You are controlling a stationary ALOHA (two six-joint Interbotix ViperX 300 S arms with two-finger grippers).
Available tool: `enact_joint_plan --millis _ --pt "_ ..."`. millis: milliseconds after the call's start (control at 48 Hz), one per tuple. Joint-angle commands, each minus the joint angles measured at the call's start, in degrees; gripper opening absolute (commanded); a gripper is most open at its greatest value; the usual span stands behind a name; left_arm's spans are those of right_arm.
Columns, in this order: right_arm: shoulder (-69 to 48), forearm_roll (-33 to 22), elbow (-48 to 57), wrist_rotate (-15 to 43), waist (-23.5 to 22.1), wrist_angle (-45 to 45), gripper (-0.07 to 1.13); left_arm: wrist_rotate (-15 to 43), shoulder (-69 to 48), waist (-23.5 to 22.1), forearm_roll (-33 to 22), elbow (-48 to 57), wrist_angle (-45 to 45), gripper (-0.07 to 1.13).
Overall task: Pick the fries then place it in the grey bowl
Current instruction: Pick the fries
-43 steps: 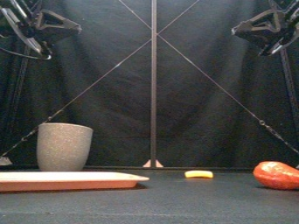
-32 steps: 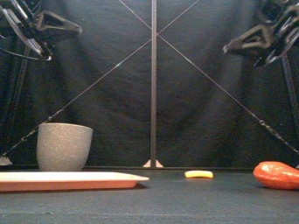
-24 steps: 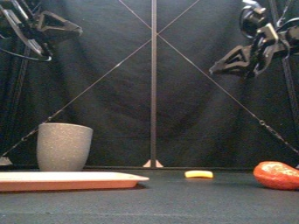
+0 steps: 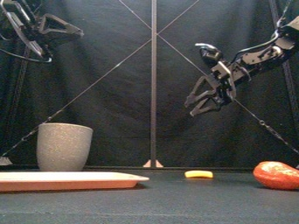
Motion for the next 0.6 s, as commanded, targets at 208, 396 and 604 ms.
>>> enact_joint_plan --millis 208,396,604 --pt "8.53 -1.85 -6.77 -0.26 -1.32 6.24 1.06 0.09 0.26 0.53 0.26 -0.7 -0.44 -0.02" --pt "12.74 -2.99 -13.45 -0.97 -2.02 26.19 1.06 0.09 0.35 1.14 0.09 0.09 -0.44 -0.02" --pt "17.75 -10.11 -19.16 -2.37 -2.46 41.22 1.06 0.09 0.26 1.41 0.18 0.35 -0.44 -0.02"
